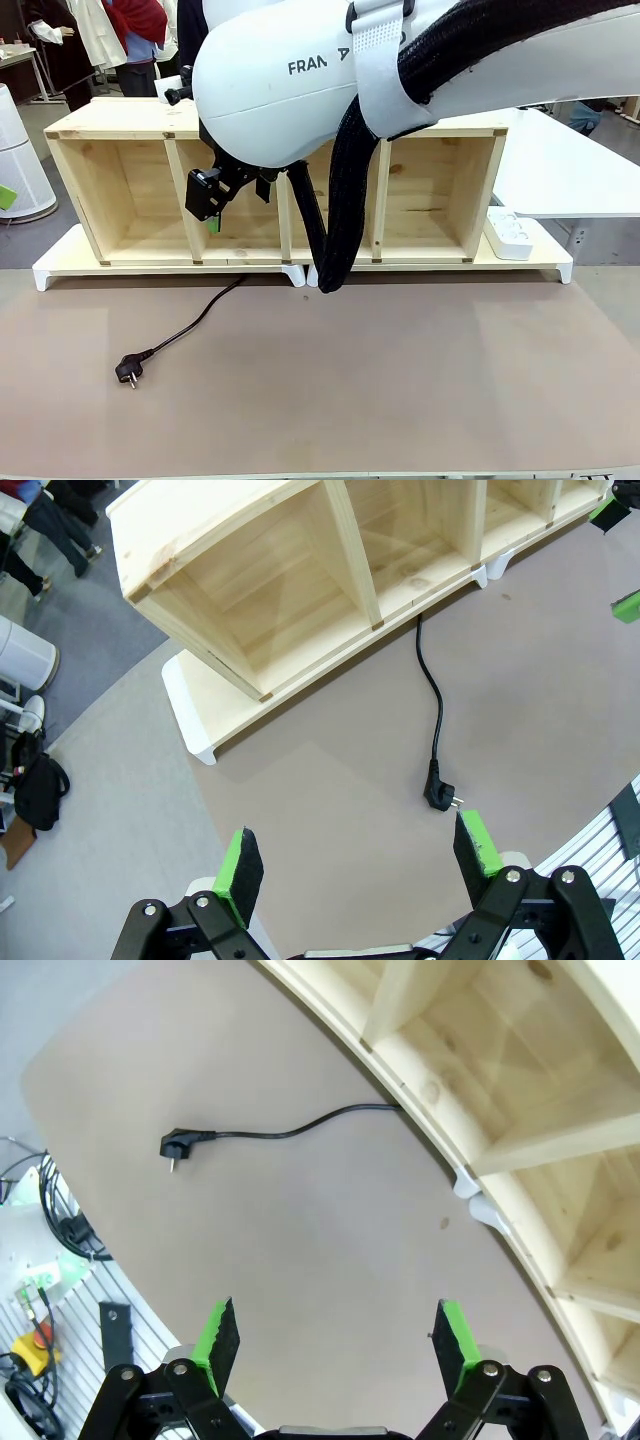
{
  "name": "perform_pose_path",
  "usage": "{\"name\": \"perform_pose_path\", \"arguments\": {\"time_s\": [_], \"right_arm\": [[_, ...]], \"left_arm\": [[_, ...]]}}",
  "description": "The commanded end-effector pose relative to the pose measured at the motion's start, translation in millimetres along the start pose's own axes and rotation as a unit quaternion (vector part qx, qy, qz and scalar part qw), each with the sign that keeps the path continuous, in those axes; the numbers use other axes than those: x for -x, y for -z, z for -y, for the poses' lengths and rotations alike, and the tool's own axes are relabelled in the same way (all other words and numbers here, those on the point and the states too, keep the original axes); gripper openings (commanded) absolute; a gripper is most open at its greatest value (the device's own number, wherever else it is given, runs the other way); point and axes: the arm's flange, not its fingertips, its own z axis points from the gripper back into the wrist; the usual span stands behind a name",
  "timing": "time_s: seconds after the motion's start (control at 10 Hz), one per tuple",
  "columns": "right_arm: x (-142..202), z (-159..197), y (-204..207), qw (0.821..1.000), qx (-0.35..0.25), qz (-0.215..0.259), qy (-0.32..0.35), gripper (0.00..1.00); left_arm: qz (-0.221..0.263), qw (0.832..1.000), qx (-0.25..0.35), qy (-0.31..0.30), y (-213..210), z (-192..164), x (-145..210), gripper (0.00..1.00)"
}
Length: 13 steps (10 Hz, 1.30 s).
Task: Perform cable management.
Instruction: When the cord part of the Power Cable appears at the lower middle area of the table and stops, grasp the cord part of the Power Cable.
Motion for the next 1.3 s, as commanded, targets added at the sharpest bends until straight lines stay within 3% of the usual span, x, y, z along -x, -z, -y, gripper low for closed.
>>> {"name": "perform_pose_path", "arguments": {"time_s": [0.0,0.5,0.8,0.9,1.1,1.2], "right_arm": [[1,0,2,1.000,0.001,0.003,0.001,1.00],[0,0,0,1.000,0.000,0.000,0.000,1.00],[-60,-20,23,0.989,0.005,-0.021,-0.145,1.00],[-74,-26,33,0.986,0.022,-0.037,-0.163,1.00],[-85,-40,48,0.965,0.028,-0.087,-0.246,1.00],[-92,-46,56,0.950,0.024,-0.089,-0.300,1.00]], "left_arm": [[0.001,1.000,0.000,-0.001,-1,-1,0,1.00],[0.001,1.000,0.000,-0.001,-1,-1,0,1.00],[0.001,1.000,0.000,-0.001,-1,-1,0,1.00],[0.001,1.000,0.000,-0.001,-1,-1,0,1.00],[0.001,1.000,0.000,-0.001,-1,-1,0,1.00],[0.001,1.000,0.000,-0.001,-1,-1,0,1.00]]}}
